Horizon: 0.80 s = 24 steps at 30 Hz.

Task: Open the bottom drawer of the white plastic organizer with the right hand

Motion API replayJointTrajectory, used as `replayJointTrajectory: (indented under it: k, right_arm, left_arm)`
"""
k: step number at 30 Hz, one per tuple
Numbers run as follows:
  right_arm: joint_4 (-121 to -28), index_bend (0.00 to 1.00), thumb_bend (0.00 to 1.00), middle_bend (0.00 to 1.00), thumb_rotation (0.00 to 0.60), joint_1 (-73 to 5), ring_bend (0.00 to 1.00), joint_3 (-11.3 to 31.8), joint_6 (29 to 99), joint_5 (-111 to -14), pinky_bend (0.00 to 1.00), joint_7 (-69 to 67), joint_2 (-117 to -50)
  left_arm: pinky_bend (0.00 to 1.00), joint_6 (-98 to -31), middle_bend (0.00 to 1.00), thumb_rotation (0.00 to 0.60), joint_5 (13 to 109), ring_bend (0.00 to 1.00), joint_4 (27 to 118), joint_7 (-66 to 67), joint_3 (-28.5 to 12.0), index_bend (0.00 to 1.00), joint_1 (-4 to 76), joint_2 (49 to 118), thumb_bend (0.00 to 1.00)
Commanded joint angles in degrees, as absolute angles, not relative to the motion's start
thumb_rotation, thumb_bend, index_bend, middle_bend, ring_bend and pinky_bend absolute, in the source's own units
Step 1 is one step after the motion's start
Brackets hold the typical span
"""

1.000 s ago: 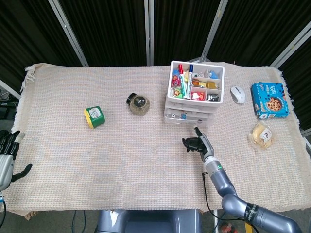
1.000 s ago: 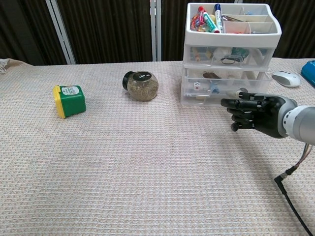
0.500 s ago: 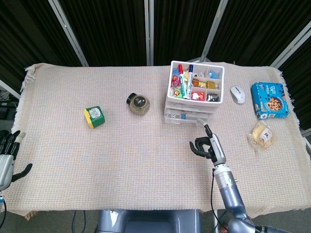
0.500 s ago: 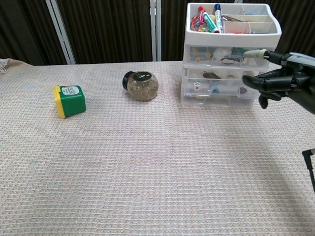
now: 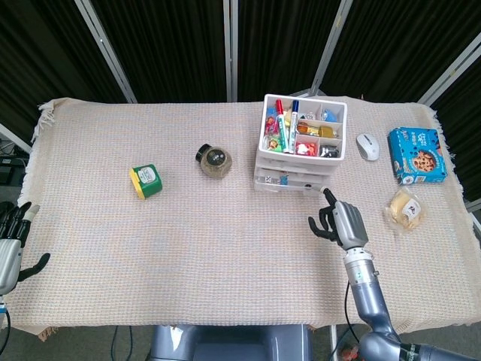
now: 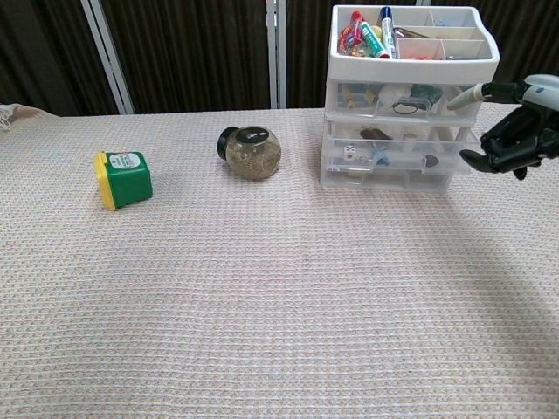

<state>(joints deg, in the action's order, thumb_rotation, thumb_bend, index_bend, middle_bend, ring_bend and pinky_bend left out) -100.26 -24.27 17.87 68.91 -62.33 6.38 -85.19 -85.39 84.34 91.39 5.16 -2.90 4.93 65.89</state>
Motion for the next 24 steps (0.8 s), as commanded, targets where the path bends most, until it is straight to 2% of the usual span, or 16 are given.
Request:
replayJointTrajectory:
  k: [1,24]
  right_arm:
    - [-98.99,0.24,0.34,0.86,0.6,-25.52,0.86,17.78,68.5,-60.39,0.68,8.89,-84.99]
    - [-90.67,0.24,0.34,0.86,0.6,-30.31,0.86,19.28,64.97,-51.46,0.68,13.87,-87.42]
  left_arm:
    - [0.0,-85.39,0.0,0.6,84.34,0.0,91.39,5.12,-2.89,0.0,4.91,65.88,0.29]
    - [0.0,-85.17,0.0,0.6,84.32,0.0,91.44,4.85,-2.86,0.0,5.0,65.71,0.29]
